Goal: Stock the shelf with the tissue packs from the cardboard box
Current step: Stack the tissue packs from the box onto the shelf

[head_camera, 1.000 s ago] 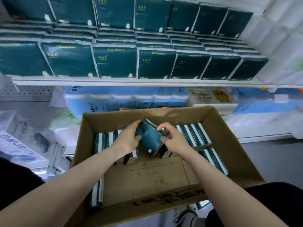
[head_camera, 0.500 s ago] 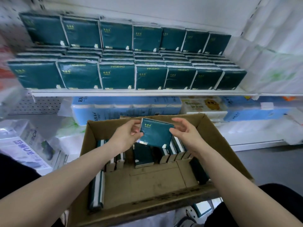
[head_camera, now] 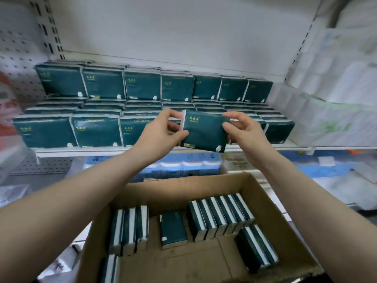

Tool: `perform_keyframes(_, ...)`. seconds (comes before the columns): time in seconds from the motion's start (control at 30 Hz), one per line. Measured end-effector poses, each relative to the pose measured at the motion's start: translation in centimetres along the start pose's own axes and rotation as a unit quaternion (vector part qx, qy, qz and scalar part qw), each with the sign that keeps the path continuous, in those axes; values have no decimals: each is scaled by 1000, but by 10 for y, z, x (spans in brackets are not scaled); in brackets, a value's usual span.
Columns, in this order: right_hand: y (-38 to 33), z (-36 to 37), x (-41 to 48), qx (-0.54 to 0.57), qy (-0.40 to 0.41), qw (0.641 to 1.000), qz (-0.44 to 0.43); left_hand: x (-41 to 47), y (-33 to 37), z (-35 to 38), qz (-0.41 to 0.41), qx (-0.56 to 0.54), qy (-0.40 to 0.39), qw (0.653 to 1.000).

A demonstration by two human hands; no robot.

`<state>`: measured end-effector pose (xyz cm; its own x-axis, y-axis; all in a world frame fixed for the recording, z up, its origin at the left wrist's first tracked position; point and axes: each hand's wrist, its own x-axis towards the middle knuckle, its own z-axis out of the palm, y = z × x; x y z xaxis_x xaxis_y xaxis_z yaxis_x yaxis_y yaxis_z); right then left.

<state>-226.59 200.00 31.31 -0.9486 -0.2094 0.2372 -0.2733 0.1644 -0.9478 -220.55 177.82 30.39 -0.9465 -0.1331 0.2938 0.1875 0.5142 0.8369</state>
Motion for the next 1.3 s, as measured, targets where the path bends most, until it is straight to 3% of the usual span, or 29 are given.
perform_keyframes(0.23,-30,-9,66,-75,44,994,-68,72,22,0,43,-11,29,999)
perform_keyframes(0.63,1,-32,174,-219,120,963,-105,165,8,60,30,13,25,999)
perform_keyframes(1.0,41,-5,232,-281,112,943,-138,196,-20,76,2,44,20,999)
perform_keyframes(1.3,48,-8,229,-296,53,948,-105,197,-21,79,2,52,13,999)
